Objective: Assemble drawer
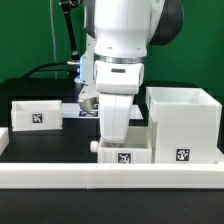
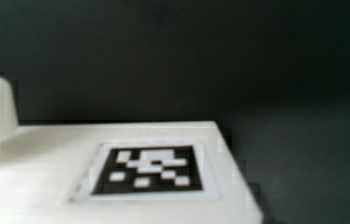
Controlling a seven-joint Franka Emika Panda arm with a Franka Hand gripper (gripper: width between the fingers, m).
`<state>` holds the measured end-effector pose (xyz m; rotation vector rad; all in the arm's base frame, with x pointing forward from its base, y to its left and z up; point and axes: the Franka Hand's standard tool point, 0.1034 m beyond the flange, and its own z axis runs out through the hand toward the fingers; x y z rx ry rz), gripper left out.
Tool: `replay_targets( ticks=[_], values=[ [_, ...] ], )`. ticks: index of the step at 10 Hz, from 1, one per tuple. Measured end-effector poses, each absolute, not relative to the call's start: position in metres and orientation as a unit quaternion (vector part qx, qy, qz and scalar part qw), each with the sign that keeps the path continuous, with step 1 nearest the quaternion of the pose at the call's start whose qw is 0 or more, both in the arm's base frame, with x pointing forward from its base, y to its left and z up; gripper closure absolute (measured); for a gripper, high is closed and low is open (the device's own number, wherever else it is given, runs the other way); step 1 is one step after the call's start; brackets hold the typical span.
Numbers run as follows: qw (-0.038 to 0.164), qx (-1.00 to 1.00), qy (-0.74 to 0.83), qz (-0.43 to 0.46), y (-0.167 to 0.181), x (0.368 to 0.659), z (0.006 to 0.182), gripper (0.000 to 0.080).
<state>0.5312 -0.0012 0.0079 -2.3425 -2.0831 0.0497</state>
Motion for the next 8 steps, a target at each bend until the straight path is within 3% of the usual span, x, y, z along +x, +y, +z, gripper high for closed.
replay_targets(
  ticks=[8],
  values=[
    [-0.001,-0.743,-0.669,0.011,0.0032,0.5346,0.0089,0.0757]
  ],
)
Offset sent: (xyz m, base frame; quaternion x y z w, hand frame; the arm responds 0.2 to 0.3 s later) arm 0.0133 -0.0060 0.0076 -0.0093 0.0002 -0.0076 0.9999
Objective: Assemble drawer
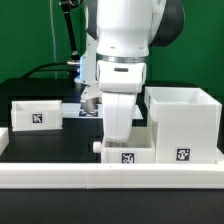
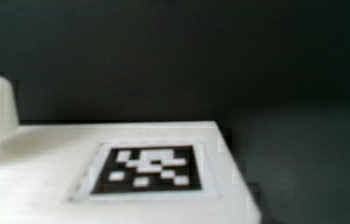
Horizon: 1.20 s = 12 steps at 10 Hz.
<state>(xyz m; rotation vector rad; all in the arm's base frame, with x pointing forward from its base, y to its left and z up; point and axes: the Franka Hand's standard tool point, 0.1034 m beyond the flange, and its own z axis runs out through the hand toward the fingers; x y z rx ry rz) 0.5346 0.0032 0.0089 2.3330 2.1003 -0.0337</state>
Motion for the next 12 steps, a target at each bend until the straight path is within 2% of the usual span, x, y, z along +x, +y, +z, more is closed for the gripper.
replay_targets(
  ticks=[8,12],
  values=[
    [0.003,0.734,0.679,-0.011,0.0112,0.5348,0.0082,0.0757],
    [0.012,0.719,0.695,-0.010,0.0134,0.5374,0.0085,0.0757]
  ],
)
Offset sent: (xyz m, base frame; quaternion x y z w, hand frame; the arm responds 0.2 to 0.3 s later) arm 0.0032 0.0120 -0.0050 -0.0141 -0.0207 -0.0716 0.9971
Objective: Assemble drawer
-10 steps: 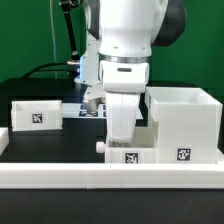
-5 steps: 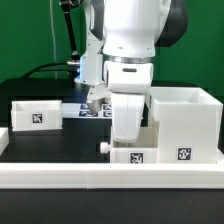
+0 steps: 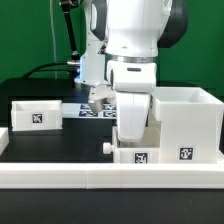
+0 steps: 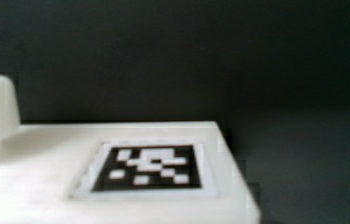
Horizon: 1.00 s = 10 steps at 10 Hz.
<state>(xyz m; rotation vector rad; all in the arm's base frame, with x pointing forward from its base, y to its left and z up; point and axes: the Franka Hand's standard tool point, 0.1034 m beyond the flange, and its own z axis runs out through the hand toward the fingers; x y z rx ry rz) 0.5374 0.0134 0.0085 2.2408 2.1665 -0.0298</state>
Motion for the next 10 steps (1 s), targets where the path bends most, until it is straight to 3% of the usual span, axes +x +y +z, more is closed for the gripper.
replay_targets(
  ticks=[2,3,4,5,6,7,8,10],
  values=[
    [0.012,0.720,0.694,-0.010,0.013,0.537,0.008,0.0752],
    [0.012,0.720,0.693,-0.009,0.013,0.537,0.009,0.0553],
    [0.013,0.723,0.690,-0.008,0.013,0.539,0.011,0.0553],
    [0.015,0.727,0.686,-0.007,0.014,0.540,0.015,0.0370],
    [0.018,0.729,0.684,-0.005,0.015,0.543,0.023,0.0238],
    [0.020,0.732,0.681,-0.004,0.016,0.545,0.032,0.0238],
    [0.024,0.732,0.681,-0.004,0.014,0.548,0.045,0.0165],
    [0.031,0.730,0.683,-0.003,-0.003,0.553,0.061,0.0154]
  ],
)
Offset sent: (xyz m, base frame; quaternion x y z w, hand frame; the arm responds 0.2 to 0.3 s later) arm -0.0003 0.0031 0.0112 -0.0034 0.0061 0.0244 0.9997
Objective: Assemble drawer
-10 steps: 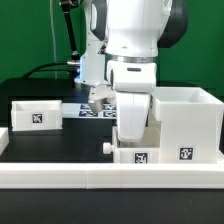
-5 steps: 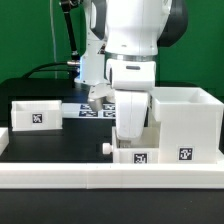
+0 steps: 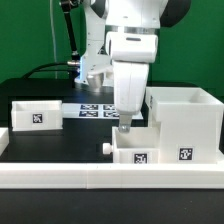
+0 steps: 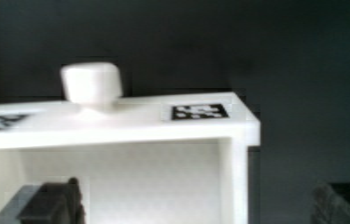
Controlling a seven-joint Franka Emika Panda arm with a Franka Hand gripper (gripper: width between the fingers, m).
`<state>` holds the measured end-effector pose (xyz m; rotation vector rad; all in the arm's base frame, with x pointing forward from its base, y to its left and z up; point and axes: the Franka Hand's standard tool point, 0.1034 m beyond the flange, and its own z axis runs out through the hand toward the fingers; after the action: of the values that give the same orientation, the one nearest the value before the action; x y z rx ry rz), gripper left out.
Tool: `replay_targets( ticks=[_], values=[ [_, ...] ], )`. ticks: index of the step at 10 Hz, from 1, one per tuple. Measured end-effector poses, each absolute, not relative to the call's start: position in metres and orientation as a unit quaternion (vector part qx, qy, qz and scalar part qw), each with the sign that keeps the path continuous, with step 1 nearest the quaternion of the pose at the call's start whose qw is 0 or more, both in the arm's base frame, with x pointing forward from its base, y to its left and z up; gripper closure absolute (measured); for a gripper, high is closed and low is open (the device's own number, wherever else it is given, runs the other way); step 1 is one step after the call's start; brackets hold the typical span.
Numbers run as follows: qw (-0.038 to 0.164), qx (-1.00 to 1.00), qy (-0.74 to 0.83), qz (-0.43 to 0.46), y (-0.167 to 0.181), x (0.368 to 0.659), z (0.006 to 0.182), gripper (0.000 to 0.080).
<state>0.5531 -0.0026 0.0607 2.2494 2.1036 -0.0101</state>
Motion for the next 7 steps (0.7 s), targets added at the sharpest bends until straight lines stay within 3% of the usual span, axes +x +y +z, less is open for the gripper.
replay_targets(
  ticks=[4,7],
  values=[
    [0.026,0.723,0.691,-0.002,-0.019,0.553,0.060,0.0151],
    [-0.008,0.713,0.701,0.021,-0.053,0.551,0.047,0.0151]
  ],
)
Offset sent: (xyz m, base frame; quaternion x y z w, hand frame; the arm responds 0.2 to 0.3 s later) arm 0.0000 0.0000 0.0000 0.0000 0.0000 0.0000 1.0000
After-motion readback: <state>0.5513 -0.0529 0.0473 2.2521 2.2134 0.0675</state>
